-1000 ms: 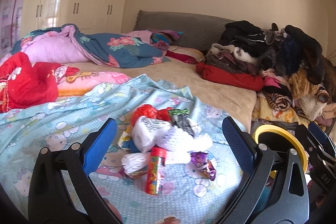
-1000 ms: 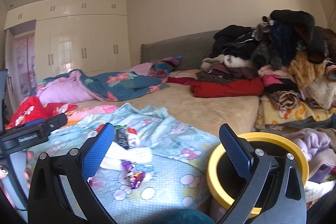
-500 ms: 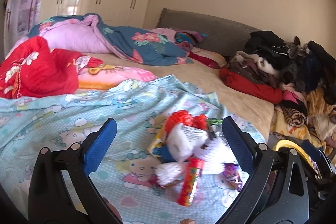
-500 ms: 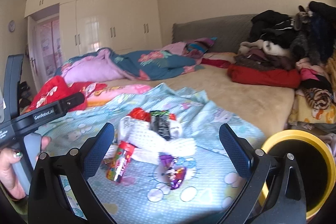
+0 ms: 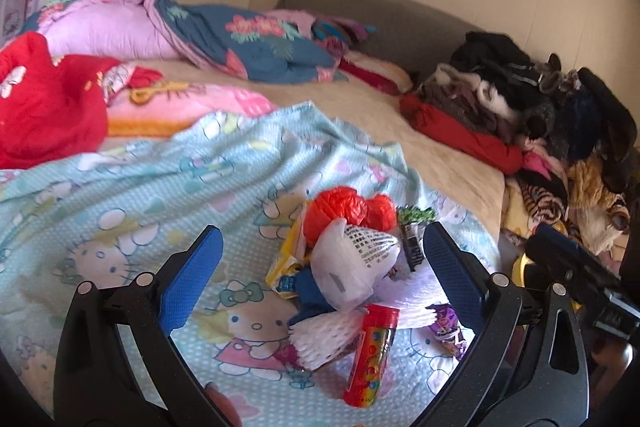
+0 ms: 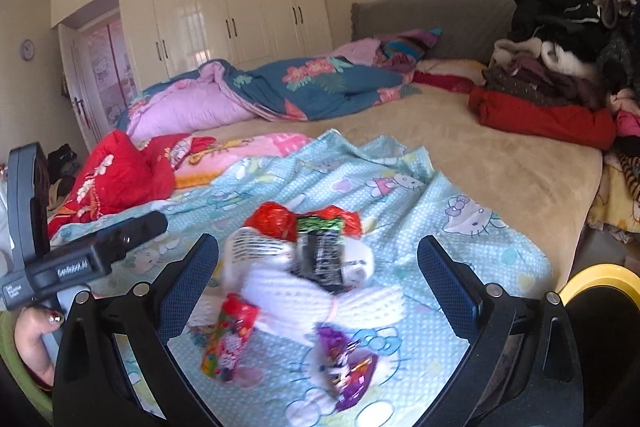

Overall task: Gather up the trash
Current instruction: 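Reach the left tool to the white plastic bag while the right tool reaches the dark wrapper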

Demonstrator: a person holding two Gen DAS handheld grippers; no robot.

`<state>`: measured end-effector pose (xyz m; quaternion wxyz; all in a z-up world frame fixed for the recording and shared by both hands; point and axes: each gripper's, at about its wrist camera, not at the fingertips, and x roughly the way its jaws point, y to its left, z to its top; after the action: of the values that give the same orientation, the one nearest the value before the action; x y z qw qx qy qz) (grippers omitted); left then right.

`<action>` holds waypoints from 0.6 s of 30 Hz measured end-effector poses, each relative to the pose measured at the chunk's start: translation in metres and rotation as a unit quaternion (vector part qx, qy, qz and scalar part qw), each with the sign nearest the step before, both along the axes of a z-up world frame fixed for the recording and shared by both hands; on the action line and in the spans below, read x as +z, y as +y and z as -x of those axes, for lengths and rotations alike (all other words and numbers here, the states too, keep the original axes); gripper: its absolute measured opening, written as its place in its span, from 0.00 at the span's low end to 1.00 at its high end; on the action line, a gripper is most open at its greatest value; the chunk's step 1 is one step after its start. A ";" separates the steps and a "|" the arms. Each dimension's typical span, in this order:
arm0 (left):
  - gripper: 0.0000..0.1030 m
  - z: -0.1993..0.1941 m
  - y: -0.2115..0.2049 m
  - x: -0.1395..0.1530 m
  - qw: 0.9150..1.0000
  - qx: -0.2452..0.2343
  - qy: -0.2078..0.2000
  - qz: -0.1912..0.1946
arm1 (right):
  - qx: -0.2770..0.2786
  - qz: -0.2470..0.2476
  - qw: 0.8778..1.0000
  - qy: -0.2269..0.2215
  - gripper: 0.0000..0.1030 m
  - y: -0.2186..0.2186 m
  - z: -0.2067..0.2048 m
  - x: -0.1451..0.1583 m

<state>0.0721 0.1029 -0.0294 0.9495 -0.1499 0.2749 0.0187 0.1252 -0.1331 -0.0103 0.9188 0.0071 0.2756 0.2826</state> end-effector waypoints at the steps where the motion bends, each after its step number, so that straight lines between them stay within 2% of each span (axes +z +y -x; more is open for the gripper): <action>1: 0.89 -0.007 -0.002 -0.004 1.000 -0.004 0.010 -0.002 | 0.000 0.001 1.000 0.008 0.92 -0.001 -0.006 -0.001; 5: 0.78 -0.029 -0.008 -0.017 0.999 -0.021 0.042 0.003 | -0.001 0.005 0.999 0.042 0.83 -0.005 -0.035 -0.011; 7: 0.69 -0.039 -0.009 -0.025 0.998 -0.028 0.060 0.013 | 0.005 0.009 0.999 0.054 0.74 -0.004 -0.045 -0.014; 10: 0.61 -0.052 -0.009 -0.035 0.996 -0.031 0.087 0.020 | 0.023 0.018 0.997 0.073 0.71 0.004 -0.061 -0.019; 14: 0.58 -0.062 -0.007 -0.044 0.992 -0.041 0.110 0.048 | 0.039 0.019 0.995 0.091 0.65 0.013 -0.081 -0.023; 18: 0.58 -0.070 -0.007 -0.052 0.987 -0.054 0.133 0.071 | 0.068 0.012 0.989 0.132 0.57 0.024 -0.100 -0.034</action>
<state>0.1422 0.0960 -0.0810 0.8909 -0.1984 0.4072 -0.0325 0.2255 -0.1094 -0.0441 0.8531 0.0148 0.3978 0.3373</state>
